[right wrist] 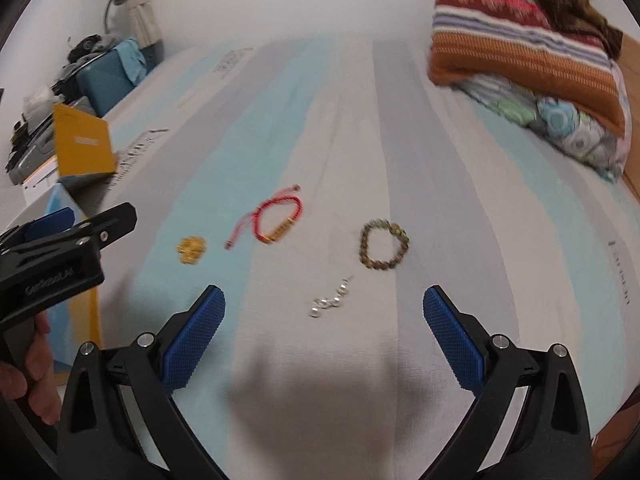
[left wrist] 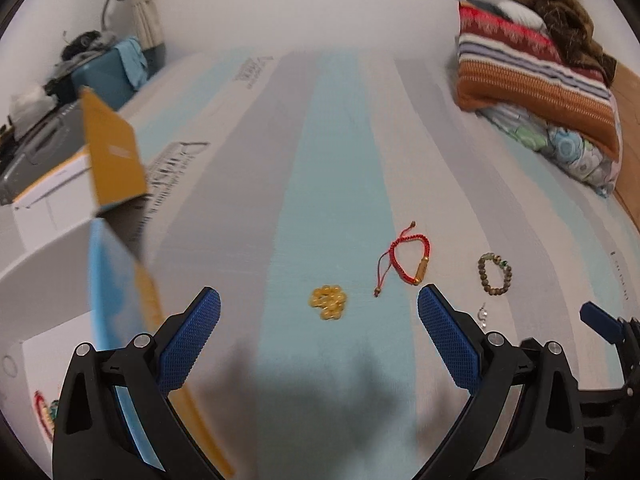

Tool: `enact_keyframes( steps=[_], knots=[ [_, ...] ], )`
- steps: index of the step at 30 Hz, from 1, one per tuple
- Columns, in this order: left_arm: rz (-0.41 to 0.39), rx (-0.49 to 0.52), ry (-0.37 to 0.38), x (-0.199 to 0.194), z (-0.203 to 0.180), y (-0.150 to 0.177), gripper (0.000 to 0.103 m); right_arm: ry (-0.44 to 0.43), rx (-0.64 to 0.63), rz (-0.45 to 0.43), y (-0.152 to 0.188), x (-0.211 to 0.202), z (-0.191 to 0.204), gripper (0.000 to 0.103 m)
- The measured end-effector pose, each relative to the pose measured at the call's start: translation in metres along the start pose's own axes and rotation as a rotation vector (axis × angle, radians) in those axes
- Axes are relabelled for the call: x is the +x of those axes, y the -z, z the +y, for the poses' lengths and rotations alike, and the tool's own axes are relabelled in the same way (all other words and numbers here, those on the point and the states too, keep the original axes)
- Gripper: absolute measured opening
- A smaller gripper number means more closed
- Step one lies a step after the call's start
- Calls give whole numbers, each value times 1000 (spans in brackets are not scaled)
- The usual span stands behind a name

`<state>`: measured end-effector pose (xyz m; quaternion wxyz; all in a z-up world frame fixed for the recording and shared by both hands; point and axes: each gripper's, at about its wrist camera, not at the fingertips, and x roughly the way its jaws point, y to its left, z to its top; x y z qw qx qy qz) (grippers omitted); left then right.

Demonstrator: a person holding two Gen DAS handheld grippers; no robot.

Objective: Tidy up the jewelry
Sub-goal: 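Move the left gripper to the yellow beads while the right gripper approaches the pearl string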

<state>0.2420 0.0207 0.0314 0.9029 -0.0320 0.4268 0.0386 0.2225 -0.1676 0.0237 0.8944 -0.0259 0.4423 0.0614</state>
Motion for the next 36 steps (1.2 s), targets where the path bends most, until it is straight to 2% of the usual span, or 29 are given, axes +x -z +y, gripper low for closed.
enact_keyframes(
  steps=[5,14,18,24,27,32,36],
  knots=[
    [49,-20,5,42,-5,-1,97,-3,21,51,5,31,-12,95],
    [95,-16,-6,84,-2,8,97,-11,50,120,6,73,-20,95],
    [134,-23,8,103,1,16,97,-20,74,153,9,89,-23,89],
    [153,-34,-4,119,4,20,96,-25,111,173,9,104,-28,81],
    [171,-36,-15,126,5,21,87,-20,104,194,8,110,-28,72],
    [173,-33,-45,126,7,22,59,-13,91,206,8,115,-22,61],
    [174,-34,-45,124,10,23,42,-8,74,214,9,114,-17,46]
  ],
)
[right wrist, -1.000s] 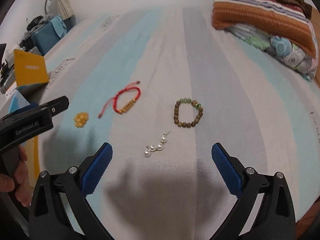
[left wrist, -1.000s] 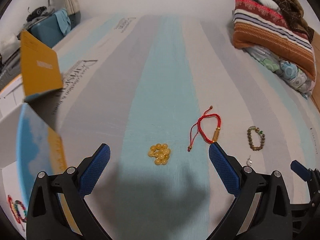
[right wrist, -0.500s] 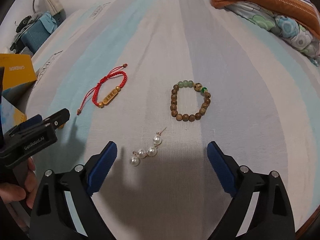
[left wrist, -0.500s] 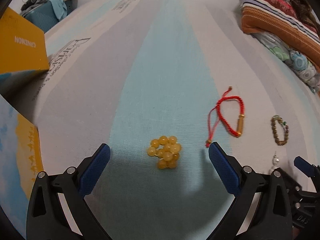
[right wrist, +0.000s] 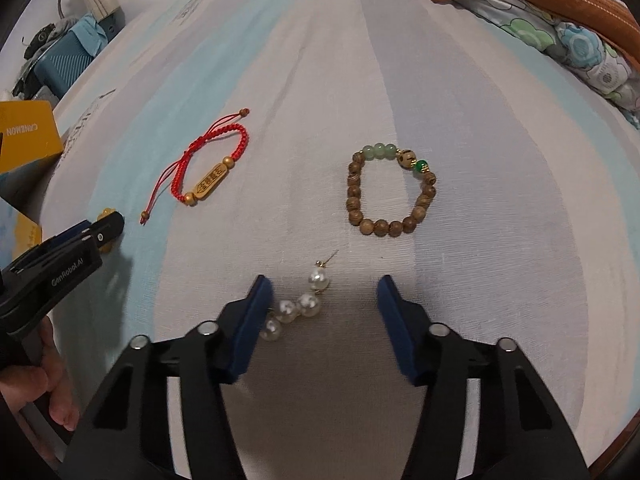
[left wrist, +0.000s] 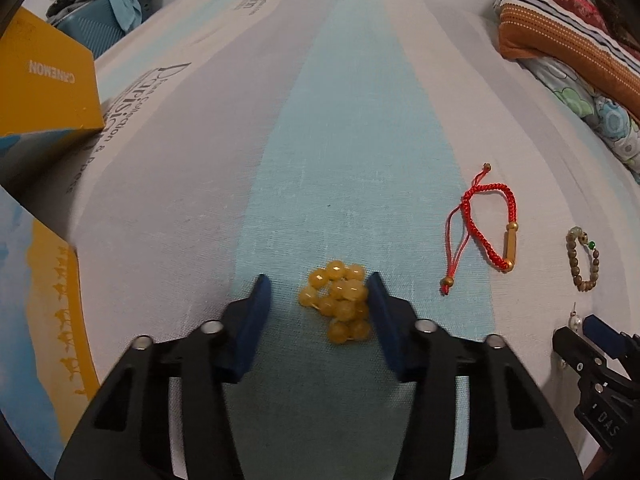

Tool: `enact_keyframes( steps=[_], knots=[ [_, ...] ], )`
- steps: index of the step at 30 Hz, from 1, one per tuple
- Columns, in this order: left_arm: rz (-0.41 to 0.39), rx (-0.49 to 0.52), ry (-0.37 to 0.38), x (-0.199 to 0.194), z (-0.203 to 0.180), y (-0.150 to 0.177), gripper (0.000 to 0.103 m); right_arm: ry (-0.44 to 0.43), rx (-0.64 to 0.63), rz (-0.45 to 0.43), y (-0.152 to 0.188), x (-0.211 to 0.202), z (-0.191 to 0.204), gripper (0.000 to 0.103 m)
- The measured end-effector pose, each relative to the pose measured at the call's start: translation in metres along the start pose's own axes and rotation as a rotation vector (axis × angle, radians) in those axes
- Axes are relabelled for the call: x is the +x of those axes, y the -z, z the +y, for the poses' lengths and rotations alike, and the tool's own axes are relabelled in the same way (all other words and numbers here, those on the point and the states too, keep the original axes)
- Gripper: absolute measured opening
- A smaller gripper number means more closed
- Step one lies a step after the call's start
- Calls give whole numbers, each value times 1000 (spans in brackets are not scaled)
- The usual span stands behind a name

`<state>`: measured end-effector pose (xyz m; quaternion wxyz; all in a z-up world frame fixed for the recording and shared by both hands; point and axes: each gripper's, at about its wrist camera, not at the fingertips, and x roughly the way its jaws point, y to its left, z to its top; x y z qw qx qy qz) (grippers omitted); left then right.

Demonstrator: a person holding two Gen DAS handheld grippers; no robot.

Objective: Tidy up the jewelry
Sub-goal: 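Move the left gripper to the yellow beads while the right gripper approaches the pearl string, then grasp the yellow beads with the left gripper while the right gripper grasps the pearl string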

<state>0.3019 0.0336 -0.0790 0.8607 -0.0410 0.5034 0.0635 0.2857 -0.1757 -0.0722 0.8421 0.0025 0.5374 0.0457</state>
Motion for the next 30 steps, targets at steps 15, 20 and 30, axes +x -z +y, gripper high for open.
enact_keyframes(
  steps=[15,20,30],
  knots=[
    [-10,15,34,-11,-3,2,9,-20,-27,-18,2,-8,5,10],
    [-22,14,36,-16,-4,1,9,-19,-21,-36,3,-13,4,10],
    [-23,27,40,-23,-6,6,9,-17,-3,-65,4,-22,-4,10]
  ],
)
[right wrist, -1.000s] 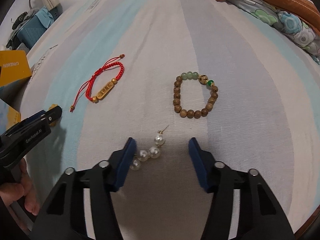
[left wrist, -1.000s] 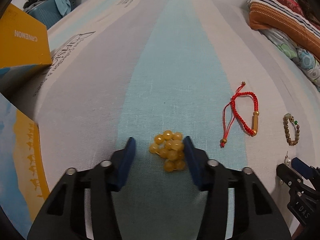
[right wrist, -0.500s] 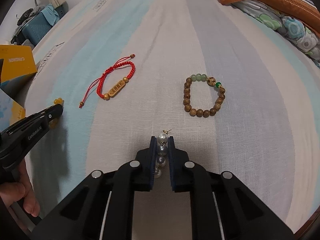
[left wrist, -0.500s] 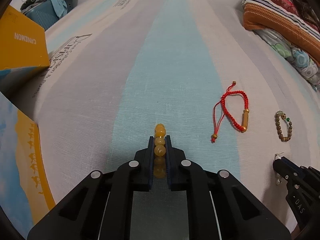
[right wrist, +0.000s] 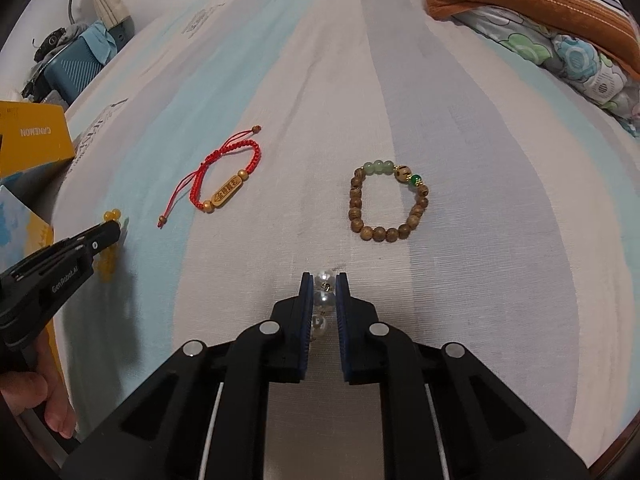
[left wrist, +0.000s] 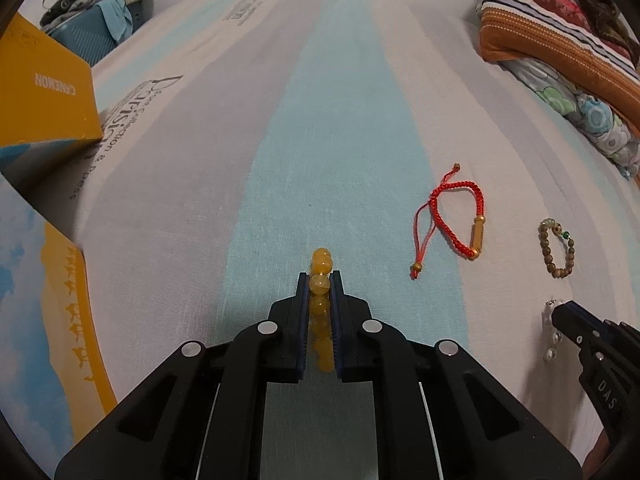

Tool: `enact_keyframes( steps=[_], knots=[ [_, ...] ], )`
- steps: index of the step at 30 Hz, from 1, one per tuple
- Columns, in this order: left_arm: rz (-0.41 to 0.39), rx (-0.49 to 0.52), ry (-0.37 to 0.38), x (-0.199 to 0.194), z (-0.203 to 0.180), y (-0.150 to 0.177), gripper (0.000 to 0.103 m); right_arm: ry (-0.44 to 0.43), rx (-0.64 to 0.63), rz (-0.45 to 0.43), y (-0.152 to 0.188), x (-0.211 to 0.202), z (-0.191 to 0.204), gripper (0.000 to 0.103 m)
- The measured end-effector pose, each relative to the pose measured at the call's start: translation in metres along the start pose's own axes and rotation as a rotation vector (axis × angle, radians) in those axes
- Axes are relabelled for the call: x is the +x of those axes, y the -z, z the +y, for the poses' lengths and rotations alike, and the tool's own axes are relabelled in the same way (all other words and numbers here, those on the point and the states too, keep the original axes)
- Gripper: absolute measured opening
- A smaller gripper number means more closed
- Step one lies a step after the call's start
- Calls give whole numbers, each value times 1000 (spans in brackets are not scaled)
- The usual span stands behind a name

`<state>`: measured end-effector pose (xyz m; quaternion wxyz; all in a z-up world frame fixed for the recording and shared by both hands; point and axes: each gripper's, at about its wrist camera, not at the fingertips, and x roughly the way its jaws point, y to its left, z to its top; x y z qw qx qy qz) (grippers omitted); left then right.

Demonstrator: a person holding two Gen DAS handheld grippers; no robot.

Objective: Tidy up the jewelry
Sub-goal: 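Grasp the yellow beads with the left gripper while the right gripper grasps the pearl string, then carry the yellow beads and pearl string over the white box with both grippers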

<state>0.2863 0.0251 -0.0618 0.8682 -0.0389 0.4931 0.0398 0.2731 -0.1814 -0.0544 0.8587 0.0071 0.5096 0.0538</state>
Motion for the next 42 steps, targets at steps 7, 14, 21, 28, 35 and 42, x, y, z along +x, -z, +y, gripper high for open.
enact_keyframes(
  steps=[7,14,21,28,35,42],
  knots=[
    [-8,8,12,-11,-3,1,9,-7,-4,-30,-1,-14,3,10],
    [-21,10,31,-28,-5,2,9,-17,-6,-60,0,-26,4,10],
    [-50,8,35,-51,0,2,9,-25,0,-81,-1,-40,6,10],
    [-79,13,35,-76,2,6,9,-15,-19,-113,-1,-60,13,11],
    [-110,15,33,-103,6,6,9,-15,-33,-141,-2,-83,22,11],
    [-149,1,20,-137,19,11,9,-30,-50,-169,-2,-107,36,11]
  ],
)
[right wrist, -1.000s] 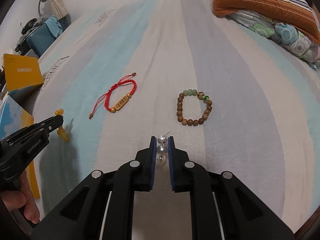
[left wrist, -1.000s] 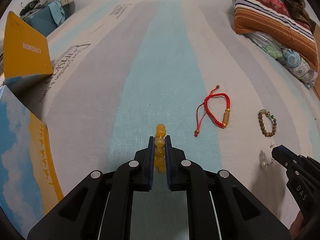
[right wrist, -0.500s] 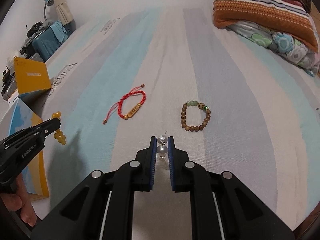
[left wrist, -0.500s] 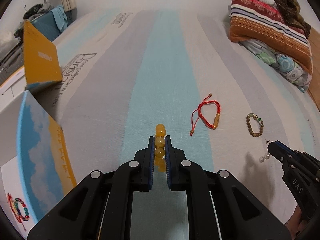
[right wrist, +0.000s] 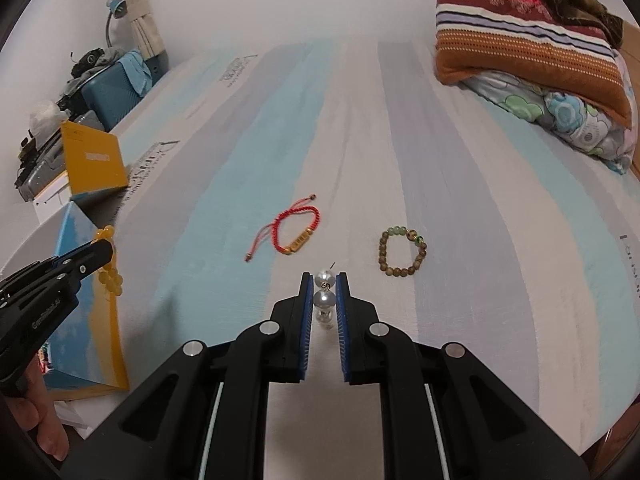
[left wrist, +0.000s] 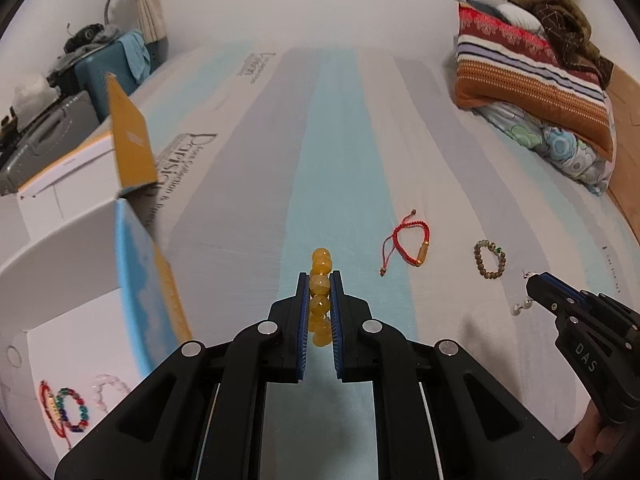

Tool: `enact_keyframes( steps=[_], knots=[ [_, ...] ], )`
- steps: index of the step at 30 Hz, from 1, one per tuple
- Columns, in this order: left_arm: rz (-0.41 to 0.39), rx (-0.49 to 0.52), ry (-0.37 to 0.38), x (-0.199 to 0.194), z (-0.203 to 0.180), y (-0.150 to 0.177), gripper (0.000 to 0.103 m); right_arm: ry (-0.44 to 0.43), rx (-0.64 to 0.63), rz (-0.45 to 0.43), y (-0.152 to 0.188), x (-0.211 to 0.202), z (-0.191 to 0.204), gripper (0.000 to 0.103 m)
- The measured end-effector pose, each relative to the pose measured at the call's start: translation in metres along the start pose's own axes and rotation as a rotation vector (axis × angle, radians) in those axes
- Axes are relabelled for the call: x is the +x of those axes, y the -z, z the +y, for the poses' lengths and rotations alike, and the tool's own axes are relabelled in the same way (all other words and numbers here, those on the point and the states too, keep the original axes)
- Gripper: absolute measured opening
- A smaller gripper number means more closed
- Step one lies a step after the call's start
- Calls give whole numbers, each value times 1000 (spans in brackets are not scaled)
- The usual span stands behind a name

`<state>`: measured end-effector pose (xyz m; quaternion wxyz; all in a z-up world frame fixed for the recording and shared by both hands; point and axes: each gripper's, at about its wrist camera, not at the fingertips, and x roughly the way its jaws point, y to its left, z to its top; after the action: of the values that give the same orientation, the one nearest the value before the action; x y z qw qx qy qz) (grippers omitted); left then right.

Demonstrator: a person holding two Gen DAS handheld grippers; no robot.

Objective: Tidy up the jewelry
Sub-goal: 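Carry the yellow beads and pearl string over the white box with both grippers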

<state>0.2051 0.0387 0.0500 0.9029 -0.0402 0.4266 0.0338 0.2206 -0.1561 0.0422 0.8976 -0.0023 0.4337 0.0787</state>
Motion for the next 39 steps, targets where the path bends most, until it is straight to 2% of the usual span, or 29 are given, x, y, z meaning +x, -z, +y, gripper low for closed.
enact_keyframes(
  steps=[13,20,31,39],
  knots=[
    [-68,-40,-40,-67,41,7,9,-47,-63,-76,-2,-54,55,11],
    [-99,-95,-77,-104,83,16,9,-88,-108,-103,-4,-75,94,11],
    [-109,-188,-167,-143,161,37,9,-215,-227,-138,2,-99,182,11],
    [-84,-252,-223,-151,217,61,9,-289,-321,-110,18,-92,252,11]
  ],
)
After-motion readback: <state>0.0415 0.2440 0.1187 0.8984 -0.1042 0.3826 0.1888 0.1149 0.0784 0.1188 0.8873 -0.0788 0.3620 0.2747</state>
